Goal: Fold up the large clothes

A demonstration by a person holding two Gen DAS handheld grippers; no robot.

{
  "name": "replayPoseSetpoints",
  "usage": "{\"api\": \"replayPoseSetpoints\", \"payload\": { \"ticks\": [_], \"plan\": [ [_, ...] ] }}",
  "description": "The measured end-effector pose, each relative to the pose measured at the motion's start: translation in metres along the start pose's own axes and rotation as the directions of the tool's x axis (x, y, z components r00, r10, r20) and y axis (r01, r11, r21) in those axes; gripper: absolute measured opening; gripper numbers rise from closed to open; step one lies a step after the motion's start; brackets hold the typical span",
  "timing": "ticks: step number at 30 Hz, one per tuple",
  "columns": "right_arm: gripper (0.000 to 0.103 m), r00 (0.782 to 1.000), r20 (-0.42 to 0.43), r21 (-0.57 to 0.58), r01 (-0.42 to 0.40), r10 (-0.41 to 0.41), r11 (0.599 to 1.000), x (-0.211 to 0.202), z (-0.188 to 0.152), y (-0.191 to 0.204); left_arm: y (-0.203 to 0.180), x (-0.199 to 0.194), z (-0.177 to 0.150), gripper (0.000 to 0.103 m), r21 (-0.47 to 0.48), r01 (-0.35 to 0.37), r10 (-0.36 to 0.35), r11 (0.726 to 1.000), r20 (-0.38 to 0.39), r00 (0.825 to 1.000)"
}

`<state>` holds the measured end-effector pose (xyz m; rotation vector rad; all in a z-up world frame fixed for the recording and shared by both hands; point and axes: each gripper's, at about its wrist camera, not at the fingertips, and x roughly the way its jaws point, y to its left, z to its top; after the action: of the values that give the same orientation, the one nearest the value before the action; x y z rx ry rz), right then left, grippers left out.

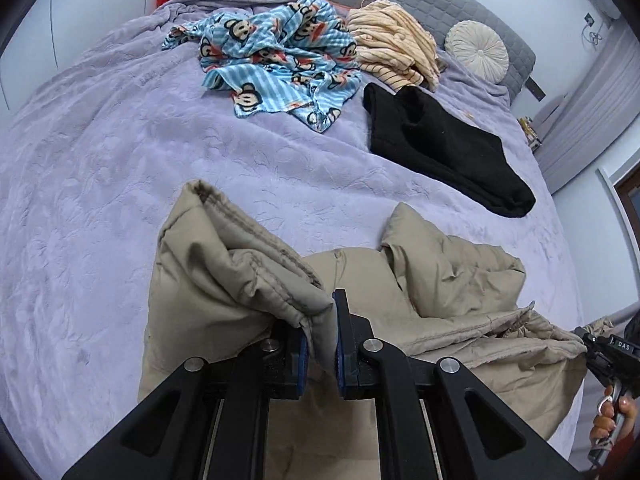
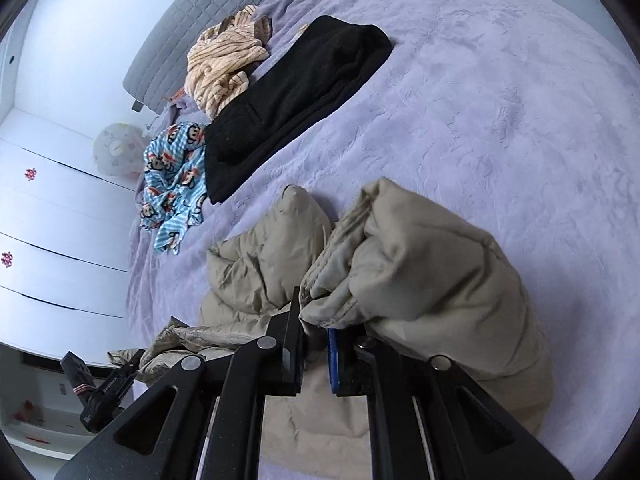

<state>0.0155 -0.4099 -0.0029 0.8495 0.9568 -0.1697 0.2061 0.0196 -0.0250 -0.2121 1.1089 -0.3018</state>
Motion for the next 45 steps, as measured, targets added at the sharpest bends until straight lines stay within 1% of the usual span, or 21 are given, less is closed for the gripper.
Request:
{"api": "replayPoseSetpoints", "payload": {
  "ticks": [10, 13, 16, 17, 18, 19, 20, 21, 23, 24, 25, 27, 29, 31, 34, 35, 37, 39, 40, 42, 45],
  "plan": [
    [0.010, 0.996, -0.028, 0.079, 0.087, -0.085, 0.993, 0.095, 0.028, -0.037, 0.007, 0.101, 0.007, 0.012, 0.012, -0.050, 0.050, 0.999, -0.066, 0.997],
    [0.010, 0.995, -0.032, 0.102, 0.093, -0.091, 0.990, 0.116, 0.030, -0.045, 0.005, 0.111, 0.008, 0.012, 0.019, -0.068, 0.069, 0.997, -0.073, 0.995],
    [0.010, 0.996, -0.039, 0.120, 0.088, -0.084, 0.989, 0.122, 0.032, -0.048, 0.003, 0.097, 0.013, 0.016, 0.023, -0.085, 0.087, 0.996, -0.077, 0.993],
    [0.010, 0.996, -0.047, 0.130, 0.084, -0.079, 0.988, 0.119, 0.033, -0.048, 0.001, 0.082, 0.014, 0.021, 0.037, -0.084, 0.086, 0.996, -0.047, 0.995],
    [0.011, 0.996, -0.059, 0.138, 0.080, -0.072, 0.987, 0.116, 0.034, -0.048, 0.001, 0.066, 0.014, 0.043, 0.052, -0.081, 0.082, 0.995, -0.008, 0.997],
    [0.013, 0.996, -0.069, 0.139, 0.074, -0.065, 0.987, 0.109, 0.035, -0.046, 0.001, 0.049, 0.014, 0.080, 0.066, -0.088, 0.086, 0.994, 0.038, 0.996],
    [0.020, 0.996, -0.067, 0.134, 0.071, -0.062, 0.988, 0.102, 0.035, -0.044, 0.001, 0.029, 0.012, 0.089, 0.072, -0.105, 0.098, 0.992, 0.100, 0.990],
    [0.027, 0.996, -0.057, 0.120, 0.073, -0.066, 0.990, 0.093, 0.033, -0.039, 0.000, 0.013, 0.010, 0.090, 0.082, -0.106, 0.092, 0.991, 0.151, 0.984],
    [0.059, 0.996, -0.015, 0.065, 0.092, -0.091, 0.994, 0.070, 0.026, -0.026, -0.005, -0.002, 0.009, 0.090, 0.117, -0.076, 0.058, 0.990, 0.145, 0.988],
    [0.059, 0.995, 0.018, 0.019, 0.099, -0.100, 0.995, 0.058, 0.019, -0.015, -0.008, -0.005, 0.005, 0.090, 0.126, -0.049, 0.032, 0.991, 0.133, 0.991],
    [0.056, 0.995, 0.035, -0.026, 0.092, -0.091, 0.995, 0.050, 0.013, -0.005, -0.012, -0.004, 0.000, 0.081, 0.138, -0.001, -0.014, 0.990, 0.108, 0.994],
    [0.027, 0.999, 0.022, -0.130, 0.030, -0.028, 0.991, 0.046, -0.005, 0.018, -0.028, 0.011, -0.014, 0.067, 0.180, 0.093, -0.096, 0.979, 0.008, 0.995],
    [0.022, 0.998, -0.055, -0.203, -0.028, 0.017, 0.979, 0.063, -0.026, 0.038, -0.051, 0.036, -0.036, 0.061, 0.245, 0.112, -0.103, 0.963, -0.052, 0.993],
    [0.019, 0.993, -0.119, -0.292, -0.036, 0.001, 0.956, 0.094, -0.048, 0.055, -0.070, 0.066, -0.054, 0.057, 0.282, 0.123, -0.100, 0.952, -0.095, 0.990],
    [0.018, 0.989, -0.134, -0.367, 0.010, -0.064, 0.930, 0.139, -0.067, 0.060, -0.086, 0.096, -0.064, 0.057, 0.321, 0.045, -0.036, 0.946, -0.033, 0.999],
    [0.013, 0.990, -0.113, -0.390, 0.036, -0.087, 0.920, 0.151, -0.069, 0.058, -0.088, 0.106, -0.061, 0.057, 0.319, 0.031, -0.026, 0.947, -0.021, 0.999],
    [0.008, 0.990, -0.091, -0.406, 0.061, -0.107, 0.912, 0.168, -0.065, 0.053, -0.085, 0.120, -0.052, 0.057, 0.300, 0.025, -0.020, 0.954, -0.021, 1.000],
    [0.003, 0.989, -0.108, -0.385, 0.053, -0.102, 0.922, 0.176, -0.054, 0.049, -0.081, 0.122, -0.039, 0.057, 0.291, 0.037, -0.026, 0.956, -0.042, 0.999],
    [0.002, 0.988, -0.121, -0.373, 0.044, -0.096, 0.927, 0.176, -0.047, 0.047, -0.078, 0.119, -0.034, 0.057, 0.295, 0.035, -0.024, 0.955, -0.041, 0.999],
    [0.002, 0.986, -0.137, -0.370, 0.037, -0.093, 0.928, 0.167, -0.031, 0.044, -0.063, 0.107, -0.022, 0.057, 0.312, -0.033, 0.030, 0.950, 0.016, 0.999],
    [0.002, 0.986, -0.054, -0.384, 0.125, -0.157, 0.915, 0.135, -0.008, 0.030, -0.018, 0.104, 0.000, 0.057, 0.255, -0.155, 0.144, 0.954, 0.064, 0.988]
  ]
}}
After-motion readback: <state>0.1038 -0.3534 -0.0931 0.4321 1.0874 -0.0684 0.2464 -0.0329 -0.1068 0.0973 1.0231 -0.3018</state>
